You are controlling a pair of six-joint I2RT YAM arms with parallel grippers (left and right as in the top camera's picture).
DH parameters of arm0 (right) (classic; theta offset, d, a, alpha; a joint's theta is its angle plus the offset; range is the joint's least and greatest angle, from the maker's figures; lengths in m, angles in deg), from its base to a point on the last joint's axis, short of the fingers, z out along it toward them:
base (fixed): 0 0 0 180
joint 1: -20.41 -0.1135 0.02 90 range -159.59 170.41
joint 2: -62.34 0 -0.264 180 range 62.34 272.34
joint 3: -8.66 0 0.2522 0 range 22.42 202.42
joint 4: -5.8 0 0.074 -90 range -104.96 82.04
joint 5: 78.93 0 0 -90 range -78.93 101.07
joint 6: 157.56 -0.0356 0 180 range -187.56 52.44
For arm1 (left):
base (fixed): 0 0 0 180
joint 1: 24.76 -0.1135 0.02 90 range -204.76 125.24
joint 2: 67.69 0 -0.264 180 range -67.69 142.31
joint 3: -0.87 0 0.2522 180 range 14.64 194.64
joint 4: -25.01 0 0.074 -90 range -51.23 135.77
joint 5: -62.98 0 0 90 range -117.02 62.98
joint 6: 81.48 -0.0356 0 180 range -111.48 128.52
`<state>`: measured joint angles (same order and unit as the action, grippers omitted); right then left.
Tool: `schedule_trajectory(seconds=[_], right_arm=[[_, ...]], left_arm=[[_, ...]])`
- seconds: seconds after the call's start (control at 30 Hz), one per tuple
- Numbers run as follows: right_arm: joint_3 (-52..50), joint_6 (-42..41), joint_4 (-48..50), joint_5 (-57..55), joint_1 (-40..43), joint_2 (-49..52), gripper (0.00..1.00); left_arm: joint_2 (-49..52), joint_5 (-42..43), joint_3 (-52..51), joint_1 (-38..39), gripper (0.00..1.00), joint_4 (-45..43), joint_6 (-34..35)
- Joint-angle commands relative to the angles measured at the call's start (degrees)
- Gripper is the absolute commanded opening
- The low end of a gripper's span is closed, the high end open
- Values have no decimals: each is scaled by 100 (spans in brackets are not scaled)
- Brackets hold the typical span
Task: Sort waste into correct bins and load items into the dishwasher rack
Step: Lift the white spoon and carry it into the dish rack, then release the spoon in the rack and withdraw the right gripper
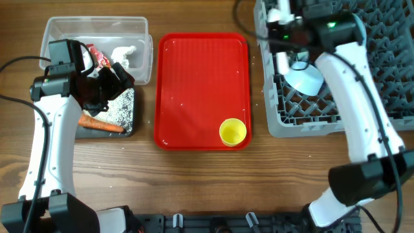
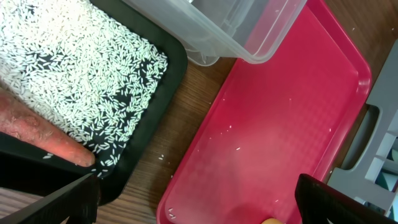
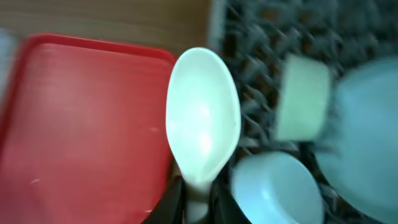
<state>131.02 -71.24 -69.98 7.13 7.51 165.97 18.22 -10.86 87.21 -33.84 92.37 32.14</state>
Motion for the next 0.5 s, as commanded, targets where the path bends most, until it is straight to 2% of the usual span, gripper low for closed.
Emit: schedule_trajectory(seconds=[0.0, 0.23, 0.27, 0.3, 0.33, 0.37, 0.4, 0.47], right_arm=[[-531, -247, -9, 24, 354, 391, 5], [-1257, -291, 422, 168, 387, 695, 4], [-1257, -289, 442, 164, 382, 745, 11], [-1257, -286, 446, 164, 385, 756, 25], [-1257, -286, 448, 162, 385, 756, 52], [-1257, -289, 452, 162, 389, 756, 72], [-1257, -286, 470, 164, 389, 756, 83], [-1257, -291, 459, 166, 387, 756, 85]], left_arm=[[-116, -39, -7, -9, 100, -15, -90], [-116, -39, -7, -9, 100, -15, -90], [-116, -39, -7, -9, 100, -15, -90], [-116, -39, -7, -9, 100, -15, -90], [-116, -39, -7, -9, 100, -15, -90], [-116, -39, -7, -9, 100, -15, -90], [-116, -39, -7, -9, 100, -15, -90], [-116, -39, -7, -9, 100, -15, -90]])
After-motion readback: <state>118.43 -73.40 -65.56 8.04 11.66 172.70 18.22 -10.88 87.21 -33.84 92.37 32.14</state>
